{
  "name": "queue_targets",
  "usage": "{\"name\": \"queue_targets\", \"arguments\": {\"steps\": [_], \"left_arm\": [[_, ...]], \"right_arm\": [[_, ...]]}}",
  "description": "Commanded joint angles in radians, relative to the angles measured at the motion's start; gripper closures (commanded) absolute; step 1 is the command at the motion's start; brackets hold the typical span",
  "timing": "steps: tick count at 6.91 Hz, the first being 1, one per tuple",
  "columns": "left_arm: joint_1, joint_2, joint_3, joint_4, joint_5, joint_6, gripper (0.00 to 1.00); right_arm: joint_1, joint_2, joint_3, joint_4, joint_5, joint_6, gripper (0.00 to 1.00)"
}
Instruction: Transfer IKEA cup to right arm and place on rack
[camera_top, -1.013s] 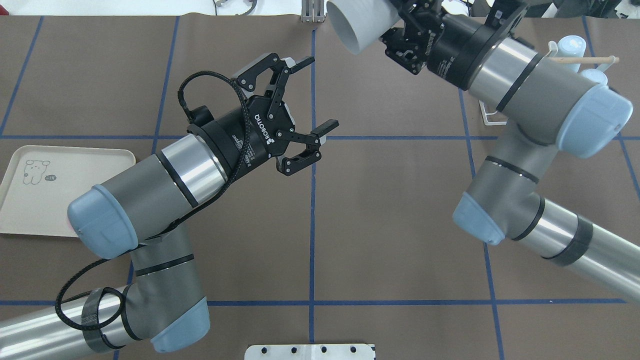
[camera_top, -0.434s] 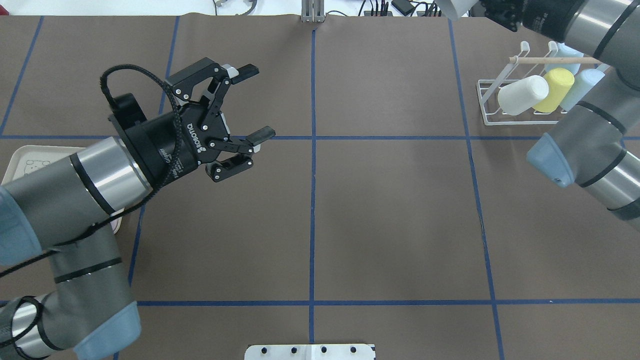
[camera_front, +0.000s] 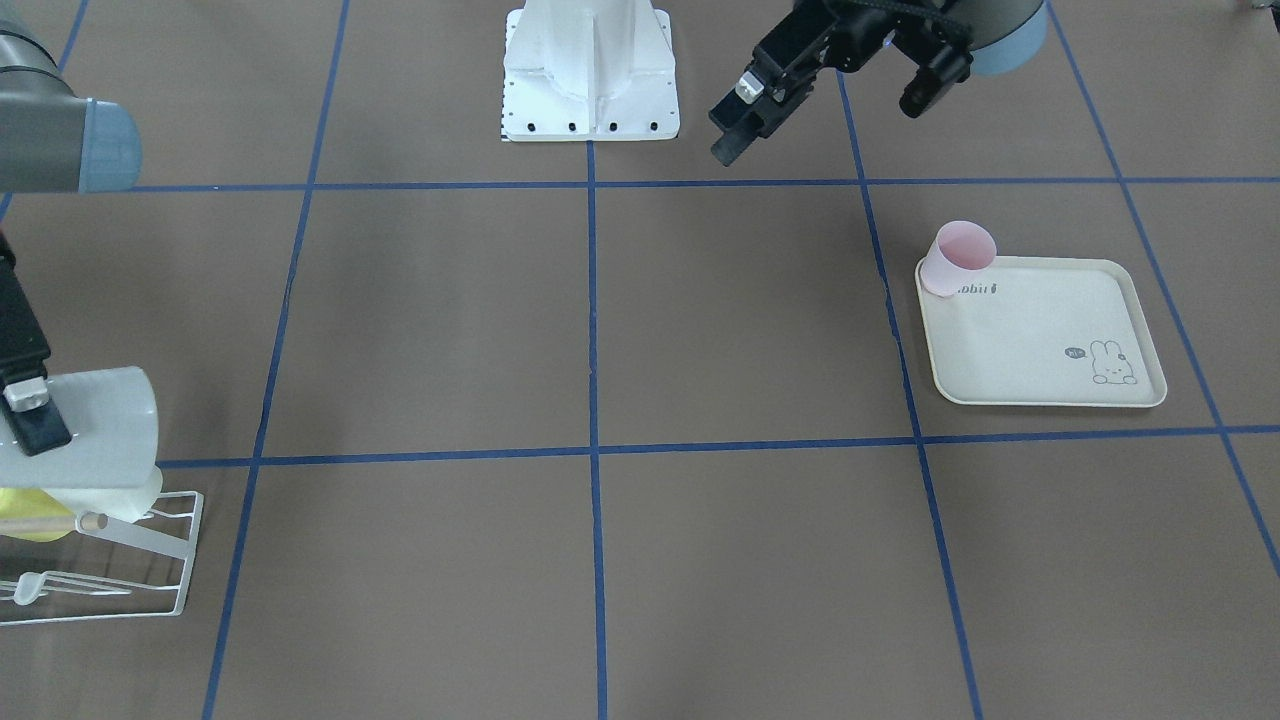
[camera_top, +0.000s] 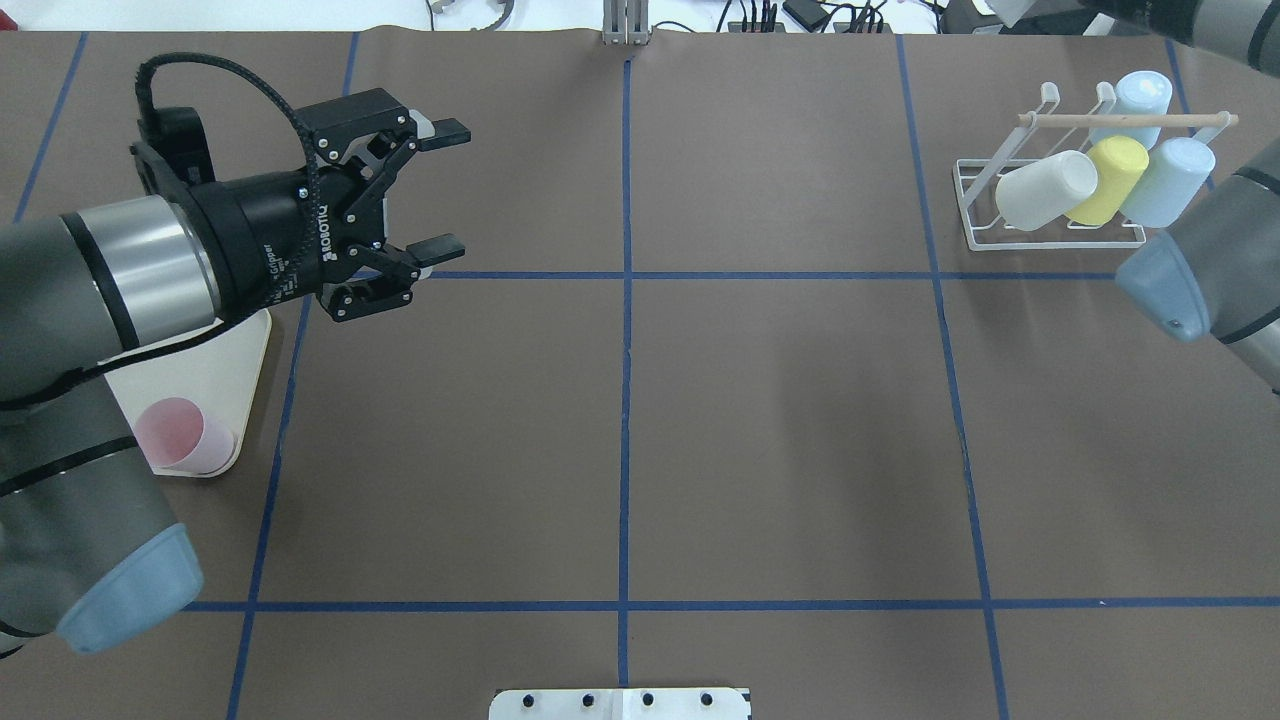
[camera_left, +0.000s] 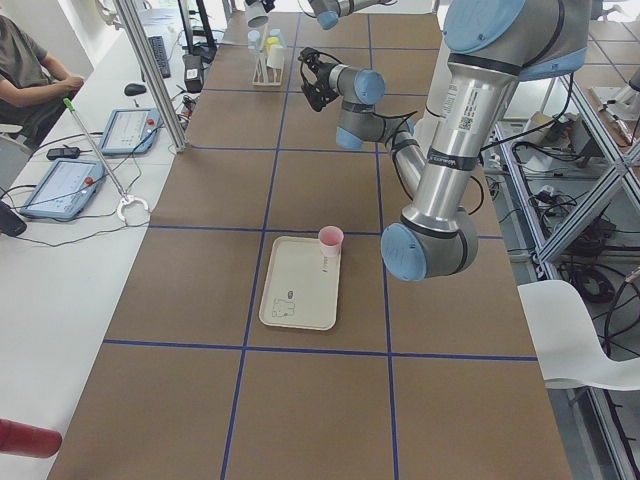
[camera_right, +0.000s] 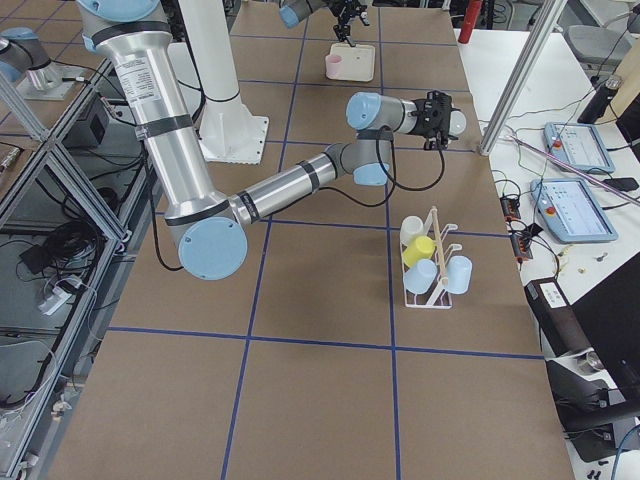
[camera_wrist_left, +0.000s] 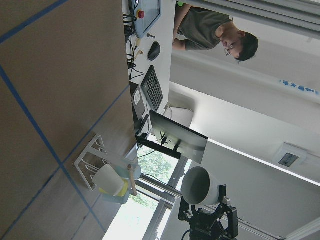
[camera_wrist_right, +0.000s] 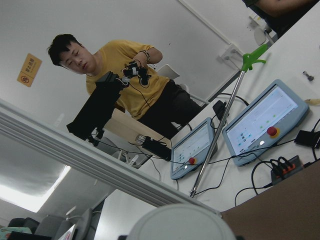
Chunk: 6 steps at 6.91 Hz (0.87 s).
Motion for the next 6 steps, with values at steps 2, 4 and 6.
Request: {"name": "queue_targets", "arguments": {"steps": [2,4,6], "left_arm": [[-0.053,0.043,-0.100,0.345,-0.074,0.318,0.00],[-0.137,0.116,-0.119,0.378,-0.159,0.474,0.00],[-0.173,0.156,-0.124,0.391,-0.193,0.541,0.00]], "right_arm": [[0.063,-0.004,-0.149,-0.105,-0.078,-0.467,1.00],[0.087,0.010,-0.239,-0.093,-0.078,-0.538,1.00],[0.075,0.011,-0.331,0.012,-0.080,-0.585,1.00]]}}
